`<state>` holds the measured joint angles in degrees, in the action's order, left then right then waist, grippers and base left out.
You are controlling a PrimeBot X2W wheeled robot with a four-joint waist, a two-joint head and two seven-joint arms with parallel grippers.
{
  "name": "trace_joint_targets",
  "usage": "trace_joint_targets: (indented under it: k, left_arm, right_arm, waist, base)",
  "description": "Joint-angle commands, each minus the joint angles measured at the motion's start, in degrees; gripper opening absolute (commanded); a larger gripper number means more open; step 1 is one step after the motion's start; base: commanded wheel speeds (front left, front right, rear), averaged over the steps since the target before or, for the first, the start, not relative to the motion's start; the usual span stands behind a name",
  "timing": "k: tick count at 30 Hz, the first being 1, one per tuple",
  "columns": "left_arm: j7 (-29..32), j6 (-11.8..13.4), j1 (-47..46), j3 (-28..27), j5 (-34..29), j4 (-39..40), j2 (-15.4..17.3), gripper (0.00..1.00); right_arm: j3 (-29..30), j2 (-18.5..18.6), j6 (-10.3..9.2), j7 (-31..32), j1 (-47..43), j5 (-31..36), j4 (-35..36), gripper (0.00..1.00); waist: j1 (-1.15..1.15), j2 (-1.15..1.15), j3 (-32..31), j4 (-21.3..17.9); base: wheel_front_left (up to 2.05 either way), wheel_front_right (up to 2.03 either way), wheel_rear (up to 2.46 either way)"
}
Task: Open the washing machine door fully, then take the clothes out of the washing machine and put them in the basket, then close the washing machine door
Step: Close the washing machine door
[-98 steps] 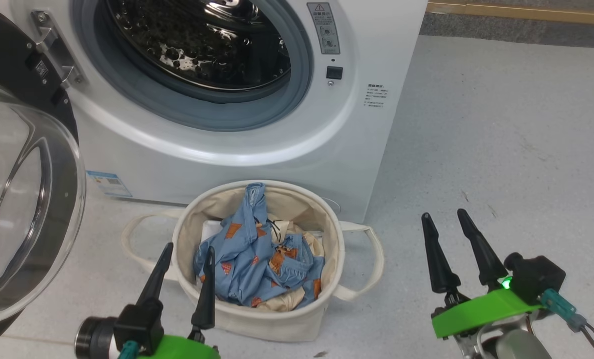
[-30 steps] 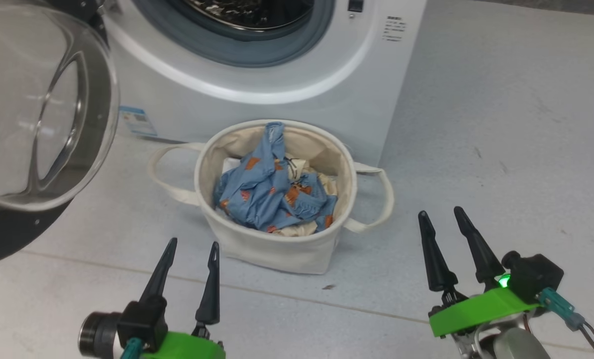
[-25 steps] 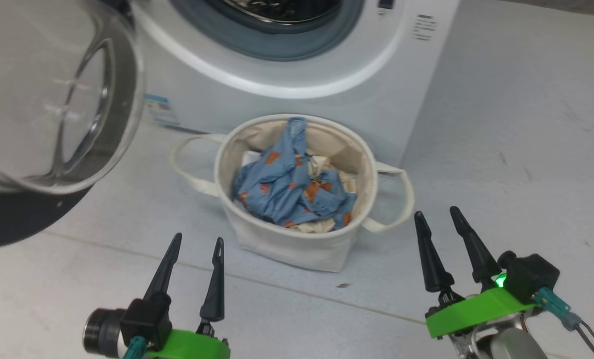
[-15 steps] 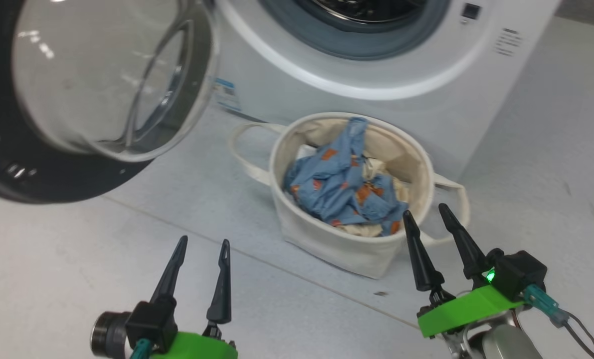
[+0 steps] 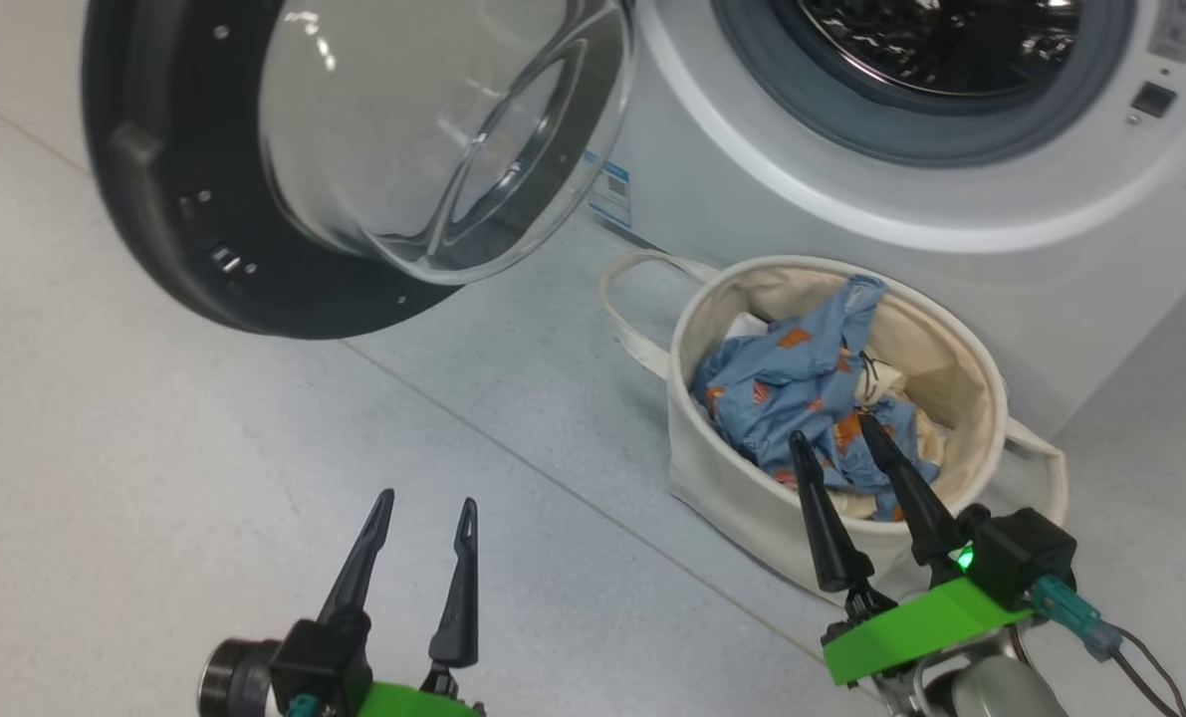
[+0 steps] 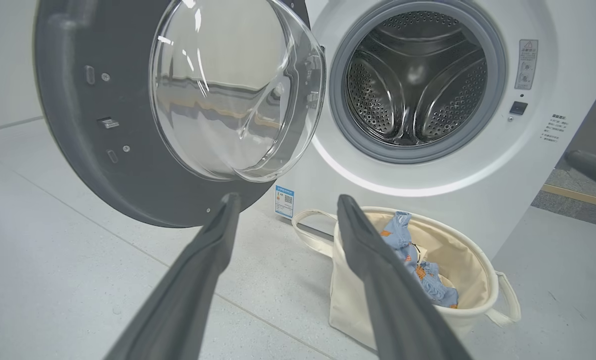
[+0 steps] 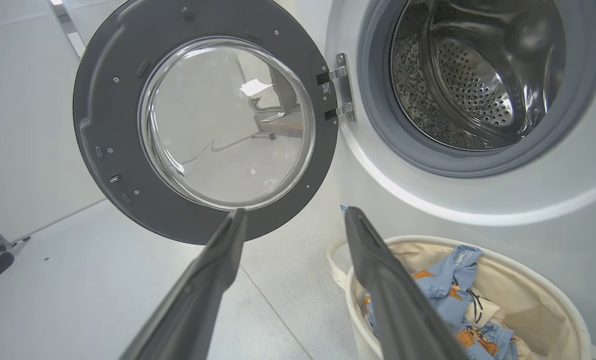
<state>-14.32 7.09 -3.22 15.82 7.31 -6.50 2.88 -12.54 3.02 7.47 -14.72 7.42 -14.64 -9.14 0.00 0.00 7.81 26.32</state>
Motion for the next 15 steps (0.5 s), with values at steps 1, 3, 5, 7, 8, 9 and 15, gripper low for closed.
trace_joint_targets:
  k: [1,3,5,7,8,9,15]
  left_arm:
    - [-0.68,0.38,-0.81,-1.49,0.35,1.96,0.00,1.00]
    - [-0.68,0.39,-0.64,-1.38,0.32,1.94,0.00,1.00]
    - [-0.68,0.37,-0.47,-1.33,0.26,1.88,0.00,1.00]
    - [-0.68,0.37,-0.28,-1.42,0.18,1.85,0.00,1.00]
    - [-0.68,0.37,-0.19,-1.47,0.13,1.83,0.00,1.00]
    - [-0.68,0.36,-0.10,-1.53,0.04,1.82,0.00,1.00]
    - [-0.68,0.25,0.29,-1.94,0.08,1.74,0.00,1.00]
  right_arm:
    - [-1.60,-0.14,0.02,-0.28,0.02,0.06,1.85,1.00]
    - [-1.69,-0.14,0.02,-0.28,-0.09,-0.02,1.88,1.00]
    - [-1.86,-0.14,0.02,-0.28,-0.21,-0.12,1.86,1.00]
    - [-2.15,-0.14,0.02,-0.28,-0.36,-0.30,1.87,1.00]
    - [-2.28,-0.14,0.02,-0.28,-0.46,-0.41,1.87,1.00]
    - [-2.40,-0.14,0.02,-0.28,-0.55,-0.51,1.86,1.00]
    - [-3.11,-0.14,0.02,-0.28,-0.81,-0.94,1.91,1.00]
  waist:
    - [0.00,0.00,-0.53,0.96]
    - [0.00,0.00,-0.76,1.33]
    - [0.00,0.00,-1.09,1.59]
    - [0.00,0.00,-1.30,1.70]
    - [0.00,0.00,-1.45,1.74]
    - [0.00,0.00,-1.57,1.76]
    - [0.00,0.00,-1.82,1.67]
  base:
    - [0.00,0.00,0.00]
    - [0.00,0.00,0.00]
    - [0.00,0.00,0.00]
    - [0.00,0.00,0.00]
    - [0.00,0.00,0.00]
    - [0.00,0.00,0.00]
    - [0.00,0.00,0.00]
